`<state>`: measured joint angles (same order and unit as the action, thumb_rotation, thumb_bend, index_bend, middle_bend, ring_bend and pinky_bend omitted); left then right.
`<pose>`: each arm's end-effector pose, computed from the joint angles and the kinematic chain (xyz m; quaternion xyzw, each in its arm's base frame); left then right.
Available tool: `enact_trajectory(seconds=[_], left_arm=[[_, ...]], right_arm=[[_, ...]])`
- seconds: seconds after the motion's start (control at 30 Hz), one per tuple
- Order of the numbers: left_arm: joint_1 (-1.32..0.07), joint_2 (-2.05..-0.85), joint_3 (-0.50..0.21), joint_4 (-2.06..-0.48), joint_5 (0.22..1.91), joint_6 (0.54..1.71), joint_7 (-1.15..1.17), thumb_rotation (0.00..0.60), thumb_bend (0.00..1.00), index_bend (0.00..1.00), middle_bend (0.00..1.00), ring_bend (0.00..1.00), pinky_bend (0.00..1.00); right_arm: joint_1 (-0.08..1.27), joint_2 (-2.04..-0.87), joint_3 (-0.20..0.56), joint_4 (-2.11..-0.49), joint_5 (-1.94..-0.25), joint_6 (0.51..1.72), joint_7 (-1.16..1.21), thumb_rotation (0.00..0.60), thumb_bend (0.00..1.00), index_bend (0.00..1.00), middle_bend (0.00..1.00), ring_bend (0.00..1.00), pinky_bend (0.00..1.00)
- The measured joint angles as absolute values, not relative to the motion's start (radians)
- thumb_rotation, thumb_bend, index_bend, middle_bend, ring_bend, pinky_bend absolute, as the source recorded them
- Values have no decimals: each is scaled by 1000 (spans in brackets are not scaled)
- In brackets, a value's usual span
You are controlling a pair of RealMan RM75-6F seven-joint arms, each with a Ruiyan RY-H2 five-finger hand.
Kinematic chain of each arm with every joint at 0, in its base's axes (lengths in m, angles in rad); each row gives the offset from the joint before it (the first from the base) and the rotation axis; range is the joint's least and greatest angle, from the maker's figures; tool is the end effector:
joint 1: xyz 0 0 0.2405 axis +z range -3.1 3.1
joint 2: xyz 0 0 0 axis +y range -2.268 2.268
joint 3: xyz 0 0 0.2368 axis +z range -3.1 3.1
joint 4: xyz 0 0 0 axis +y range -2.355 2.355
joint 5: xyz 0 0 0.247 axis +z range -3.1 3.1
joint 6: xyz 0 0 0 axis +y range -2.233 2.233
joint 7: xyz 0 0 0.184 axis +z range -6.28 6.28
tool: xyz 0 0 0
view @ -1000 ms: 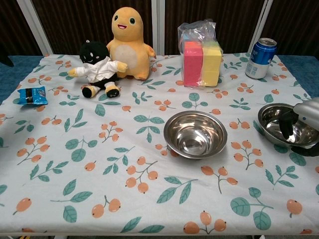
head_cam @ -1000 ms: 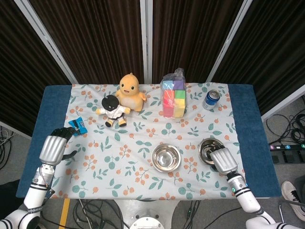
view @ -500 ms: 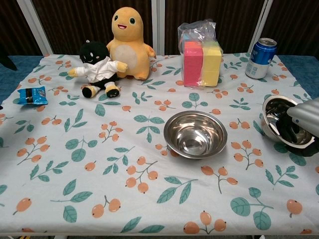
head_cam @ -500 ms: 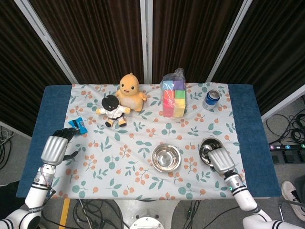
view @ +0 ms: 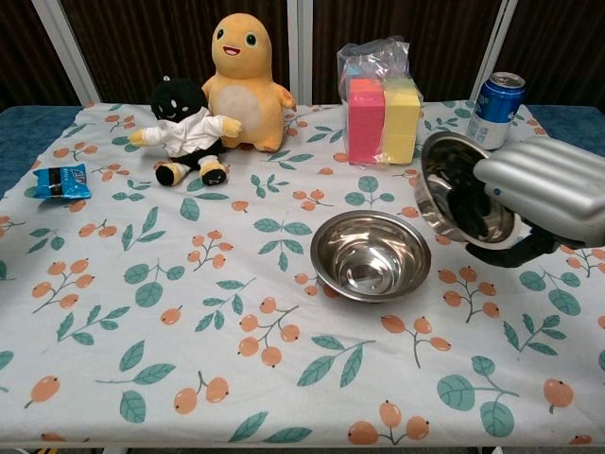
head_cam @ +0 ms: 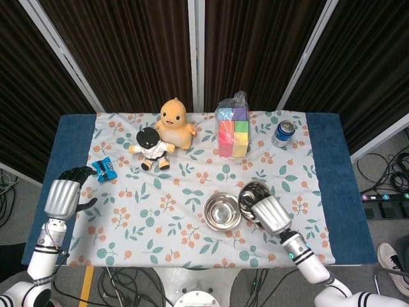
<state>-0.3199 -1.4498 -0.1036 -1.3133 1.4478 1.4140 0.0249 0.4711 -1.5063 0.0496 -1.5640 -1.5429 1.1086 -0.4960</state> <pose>-0.2723 0.3076 0.0410 -0.6161 -0.3463 -0.4411 0.5531 -0.1530 -0.2808 -0.0636 0.8005 -0.2416 0.3557 0.4176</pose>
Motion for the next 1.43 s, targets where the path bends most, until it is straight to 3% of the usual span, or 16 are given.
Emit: enact_trajectory(seconds=[0.2, 0.3, 0.37, 0.43, 0.5, 0.6, 0.73, 1.13, 1.43], left_arm=[[-299, -1437, -113, -1292, 1438, 1432, -19, 600, 154, 356, 385, 295, 338], [-295, -1434, -119, -1280, 1430, 1433, -26, 600, 154, 356, 385, 295, 338], [-293, -1432, -123, -1276, 1423, 1432, -37, 600, 154, 356, 385, 295, 338], [-292, -1432, -125, -1266, 1421, 1431, -36, 600, 154, 356, 385, 295, 338], [-292, -1435, -126, -1253, 1424, 1433, -26, 600, 154, 356, 385, 295, 338], [-292, -1439, -126, -1247, 1425, 1432, -28, 600, 154, 356, 385, 295, 338], [-295, -1442, -129, -1246, 1428, 1428, -31, 600, 154, 356, 385, 295, 337], [-299, -1425, -128, -1304, 1451, 1435, -17, 600, 154, 356, 385, 295, 337], [-293, -1416, -110, -1339, 1476, 1445, 12, 600, 154, 356, 385, 295, 338]], right_arm=[[510, -1569, 56, -1591, -1511, 1053, -561, 600, 419, 699, 582, 464, 512], [526, -1600, 65, -1574, -1468, 1024, -590, 600, 310, 658, 579, 439, 475], [539, -1610, 69, -1565, -1453, 1005, -597, 600, 159, 594, 545, 359, 394], [548, -1608, 69, -1565, -1441, 984, -597, 600, 56, 486, 459, 210, 244], [556, -1599, 70, -1575, -1417, 957, -598, 600, 9, 355, 330, 66, 99], [575, -1572, 71, -1612, -1370, 914, -615, 600, 0, 214, 189, 0, 6], [584, -1538, 71, -1662, -1362, 925, -640, 600, 0, 122, 151, 0, 0], [517, -1340, 52, -1853, -1435, 1122, -682, 600, 0, 107, 155, 0, 0], [388, -1223, 43, -1817, -1449, 1313, -550, 600, 0, 65, 129, 0, 0]])
